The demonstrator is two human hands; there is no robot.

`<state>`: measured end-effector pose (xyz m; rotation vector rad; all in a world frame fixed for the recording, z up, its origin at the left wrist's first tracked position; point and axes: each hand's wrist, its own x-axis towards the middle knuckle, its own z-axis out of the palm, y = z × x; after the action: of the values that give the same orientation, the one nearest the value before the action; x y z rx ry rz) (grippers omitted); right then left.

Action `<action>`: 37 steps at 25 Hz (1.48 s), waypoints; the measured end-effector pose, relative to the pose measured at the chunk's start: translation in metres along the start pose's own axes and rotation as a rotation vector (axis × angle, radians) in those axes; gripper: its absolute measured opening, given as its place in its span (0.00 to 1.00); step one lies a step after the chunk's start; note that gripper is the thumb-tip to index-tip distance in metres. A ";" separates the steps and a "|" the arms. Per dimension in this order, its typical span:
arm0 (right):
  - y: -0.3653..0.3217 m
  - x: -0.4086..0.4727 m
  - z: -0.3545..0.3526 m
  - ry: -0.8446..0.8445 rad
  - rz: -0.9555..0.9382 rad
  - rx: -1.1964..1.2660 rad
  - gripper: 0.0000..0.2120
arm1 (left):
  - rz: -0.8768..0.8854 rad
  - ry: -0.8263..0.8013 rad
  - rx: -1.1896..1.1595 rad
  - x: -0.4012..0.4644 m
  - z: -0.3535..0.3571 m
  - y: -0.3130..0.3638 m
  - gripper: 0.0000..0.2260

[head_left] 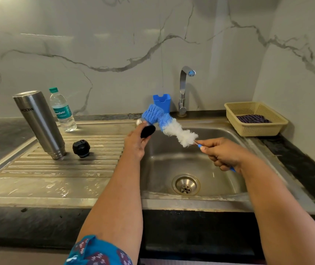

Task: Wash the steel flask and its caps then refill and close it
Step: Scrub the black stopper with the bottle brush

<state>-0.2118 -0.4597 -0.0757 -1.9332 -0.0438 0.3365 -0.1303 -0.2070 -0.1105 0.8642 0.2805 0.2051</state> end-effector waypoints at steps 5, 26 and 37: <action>0.000 0.001 -0.001 -0.004 -0.005 -0.001 0.16 | 0.028 0.099 0.019 0.003 0.001 -0.001 0.12; 0.003 0.003 0.001 0.019 0.071 0.119 0.15 | -0.041 0.086 0.008 0.008 -0.002 -0.003 0.17; -0.001 0.001 0.003 0.002 0.055 0.085 0.15 | -0.057 -0.099 0.141 0.003 -0.001 -0.007 0.19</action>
<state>-0.2114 -0.4564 -0.0764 -1.8531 0.0243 0.3676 -0.1271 -0.2097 -0.1170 1.0019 0.2282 0.0900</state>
